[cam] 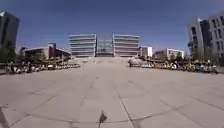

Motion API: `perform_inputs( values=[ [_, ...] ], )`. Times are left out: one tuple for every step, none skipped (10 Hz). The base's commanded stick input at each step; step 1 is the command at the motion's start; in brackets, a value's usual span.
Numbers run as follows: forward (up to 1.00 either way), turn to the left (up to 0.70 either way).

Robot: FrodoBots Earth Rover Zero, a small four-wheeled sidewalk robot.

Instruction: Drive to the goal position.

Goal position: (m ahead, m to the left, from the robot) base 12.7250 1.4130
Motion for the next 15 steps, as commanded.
perform_inputs(
  values=[
    [0.7, 0.13],
    [0.7, 0.07],
    [0.7, 0.01],
    [0.7, 0.0],
    [0.7, 0.0],
    [0.7, 0.0],
    [0.7, 0.0],
    [0.7, 0.01],
    [0.7, 0.03],
    [0.7, 0.07],
    [0.7, 0.12],
    [0.7, 0.13],
    [0.7, 0.13],
    [0.7, 0.11],
    [0.7, 0.06]
  ],
)
